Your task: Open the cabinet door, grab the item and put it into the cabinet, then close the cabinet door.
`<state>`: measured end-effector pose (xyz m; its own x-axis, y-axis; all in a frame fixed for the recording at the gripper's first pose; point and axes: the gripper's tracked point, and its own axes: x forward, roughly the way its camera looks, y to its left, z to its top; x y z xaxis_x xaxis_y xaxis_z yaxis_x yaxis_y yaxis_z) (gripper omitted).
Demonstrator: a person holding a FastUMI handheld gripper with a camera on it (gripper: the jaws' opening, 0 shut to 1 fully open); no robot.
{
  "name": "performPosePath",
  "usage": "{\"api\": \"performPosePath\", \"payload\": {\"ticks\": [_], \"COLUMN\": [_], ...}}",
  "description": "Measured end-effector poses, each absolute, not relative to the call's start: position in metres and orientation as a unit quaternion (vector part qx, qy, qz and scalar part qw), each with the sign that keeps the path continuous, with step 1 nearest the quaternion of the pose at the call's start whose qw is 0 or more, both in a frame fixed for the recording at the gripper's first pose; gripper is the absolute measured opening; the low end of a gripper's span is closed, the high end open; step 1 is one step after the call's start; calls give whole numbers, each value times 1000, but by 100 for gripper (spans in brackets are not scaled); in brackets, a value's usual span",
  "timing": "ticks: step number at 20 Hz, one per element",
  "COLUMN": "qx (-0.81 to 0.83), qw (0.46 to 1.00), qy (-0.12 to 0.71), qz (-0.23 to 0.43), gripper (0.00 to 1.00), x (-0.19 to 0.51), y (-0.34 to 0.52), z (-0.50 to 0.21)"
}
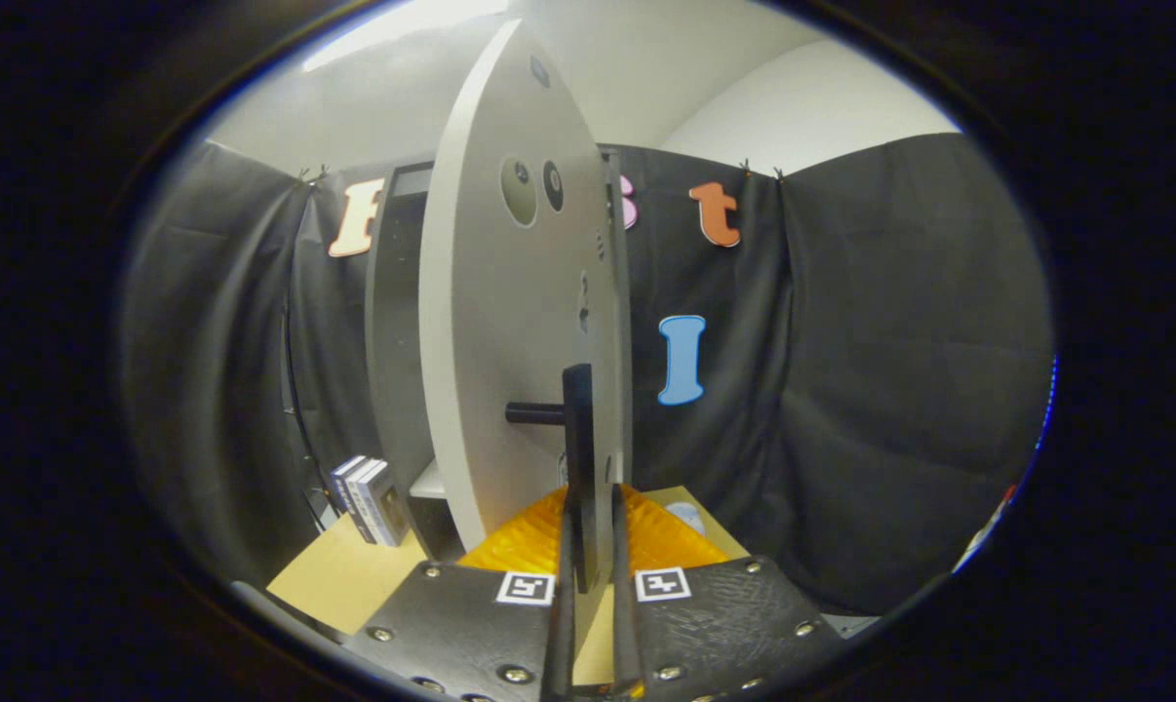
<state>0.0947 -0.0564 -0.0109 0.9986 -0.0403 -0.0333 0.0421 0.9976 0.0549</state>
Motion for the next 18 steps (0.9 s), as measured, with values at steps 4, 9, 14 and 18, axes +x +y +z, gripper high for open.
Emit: {"api": "performPosePath", "payload": {"ticks": [4, 9, 14, 18], "qx": [27, 45, 41, 43], "qw": [1000, 999, 999, 999], "qy": [4, 3, 2, -2], "qz": [-14, 0, 16, 24], "gripper": [11, 6, 6, 6], "x": [101, 103, 104, 106], "y": [-77, -88, -95, -95], "z": [-7, -8, -7, -6]}}
